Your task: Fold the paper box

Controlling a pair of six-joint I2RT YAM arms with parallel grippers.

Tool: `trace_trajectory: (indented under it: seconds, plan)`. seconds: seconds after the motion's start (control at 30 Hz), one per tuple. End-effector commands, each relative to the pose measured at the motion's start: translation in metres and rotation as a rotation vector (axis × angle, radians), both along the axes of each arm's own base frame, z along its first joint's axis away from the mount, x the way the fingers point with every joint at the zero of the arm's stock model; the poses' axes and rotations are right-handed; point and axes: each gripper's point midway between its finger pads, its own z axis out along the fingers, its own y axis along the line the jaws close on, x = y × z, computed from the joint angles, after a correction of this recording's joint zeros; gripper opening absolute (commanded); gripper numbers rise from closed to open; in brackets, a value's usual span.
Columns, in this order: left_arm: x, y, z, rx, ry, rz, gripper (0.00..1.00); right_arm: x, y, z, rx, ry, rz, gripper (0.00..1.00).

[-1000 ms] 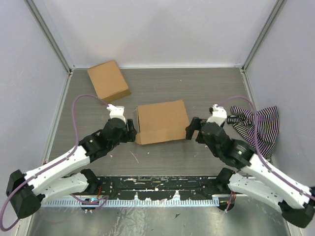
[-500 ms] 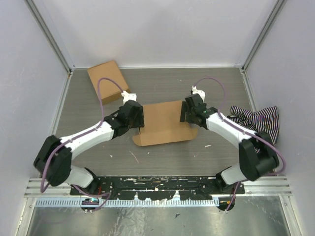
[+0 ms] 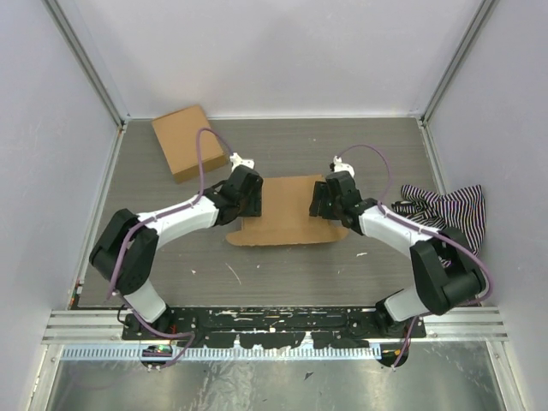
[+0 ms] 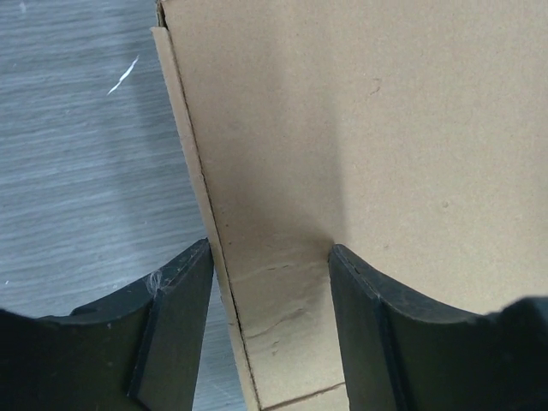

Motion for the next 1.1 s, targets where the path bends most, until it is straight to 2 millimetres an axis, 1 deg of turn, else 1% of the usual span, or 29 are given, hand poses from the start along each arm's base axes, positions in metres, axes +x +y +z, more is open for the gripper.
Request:
trace_trajectory:
  seconds: [0.0, 0.13, 0.2, 0.3, 0.4, 0.43, 0.53, 0.6, 0.63, 0.73, 0.77, 0.83, 1.0, 1.07]
  plan:
    - [-0.002, -0.028, -0.01, -0.037, 0.05, -0.112, 0.62, -0.039, 0.007, -0.019, 0.067, 0.102, 0.037, 0.64]
    - [0.004, -0.035, -0.004, -0.03, 0.046, -0.148, 0.64, -0.04, 0.008, -0.007, 0.091, 0.086, 0.023, 0.64]
    - [0.005, -0.032, 0.002, -0.012, 0.039, -0.151, 0.68, -0.039, 0.004, 0.0, 0.086, 0.072, 0.003, 0.67]
    - [0.007, -0.018, 0.014, 0.045, 0.013, -0.125, 0.73, -0.035, -0.012, 0.015, 0.024, 0.043, -0.061, 0.78]
    - [0.006, 0.004, 0.032, 0.1, -0.037, -0.079, 0.76, -0.032, -0.03, 0.039, -0.031, -0.009, -0.123, 0.87]
    - [0.003, 0.01, 0.038, 0.112, -0.05, -0.069, 0.77, -0.033, -0.037, 0.05, -0.043, -0.037, -0.142, 0.88]
    - [-0.011, 0.027, 0.053, 0.099, -0.077, -0.04, 0.78, -0.042, -0.047, 0.075, -0.041, -0.084, -0.162, 0.92]
    - [-0.026, 0.033, 0.056, 0.054, -0.077, -0.037, 0.79, -0.054, -0.049, 0.082, -0.014, -0.095, -0.152, 0.96]
    - [-0.034, 0.033, 0.06, 0.013, -0.086, -0.047, 0.79, -0.062, -0.048, 0.083, 0.006, -0.095, -0.134, 0.97]
    - [-0.054, 0.034, 0.054, -0.078, -0.095, -0.073, 0.78, -0.086, -0.037, 0.074, 0.089, -0.069, -0.055, 0.98]
    - [-0.058, 0.034, 0.056, -0.111, -0.116, -0.077, 0.78, -0.093, -0.036, 0.07, 0.108, -0.067, -0.045, 0.98]
    - [-0.067, 0.038, 0.043, -0.136, -0.125, -0.081, 0.78, -0.102, -0.035, 0.06, 0.142, -0.069, -0.032, 1.0]
    - [-0.069, 0.034, 0.036, -0.163, -0.135, -0.1, 0.79, -0.111, -0.034, 0.039, 0.174, -0.074, -0.019, 1.0]
    - [-0.068, 0.032, 0.033, -0.162, -0.127, -0.106, 0.79, -0.11, -0.031, 0.036, 0.183, -0.073, -0.009, 1.0]
